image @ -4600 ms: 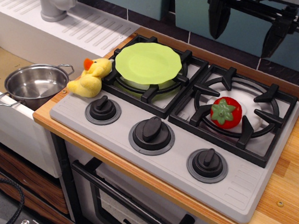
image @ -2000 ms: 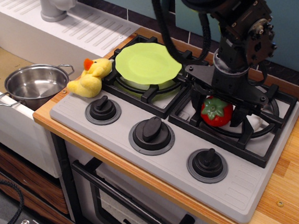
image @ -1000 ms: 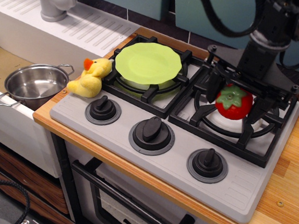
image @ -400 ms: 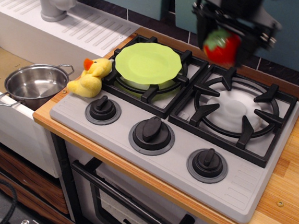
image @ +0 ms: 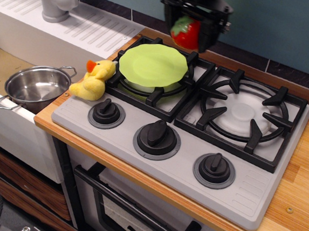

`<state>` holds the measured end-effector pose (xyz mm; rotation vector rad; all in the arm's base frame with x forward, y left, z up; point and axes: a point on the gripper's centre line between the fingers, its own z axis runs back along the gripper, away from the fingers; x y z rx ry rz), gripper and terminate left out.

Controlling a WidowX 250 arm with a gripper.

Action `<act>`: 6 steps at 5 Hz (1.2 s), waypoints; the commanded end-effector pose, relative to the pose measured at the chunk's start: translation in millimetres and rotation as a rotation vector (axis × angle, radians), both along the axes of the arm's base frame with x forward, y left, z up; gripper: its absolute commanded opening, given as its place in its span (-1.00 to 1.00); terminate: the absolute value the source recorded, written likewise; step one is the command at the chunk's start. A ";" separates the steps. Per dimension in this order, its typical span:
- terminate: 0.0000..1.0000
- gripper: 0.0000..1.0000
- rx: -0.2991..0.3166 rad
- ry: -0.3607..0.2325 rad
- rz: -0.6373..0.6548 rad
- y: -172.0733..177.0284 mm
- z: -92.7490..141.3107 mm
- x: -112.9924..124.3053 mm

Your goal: Put strawberry on plate and stuffedduck in pot or pan in sink

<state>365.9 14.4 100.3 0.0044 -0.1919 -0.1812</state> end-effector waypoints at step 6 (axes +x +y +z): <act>-1.00 1.00 -0.006 -0.154 -0.067 48.1 -15.2 3.6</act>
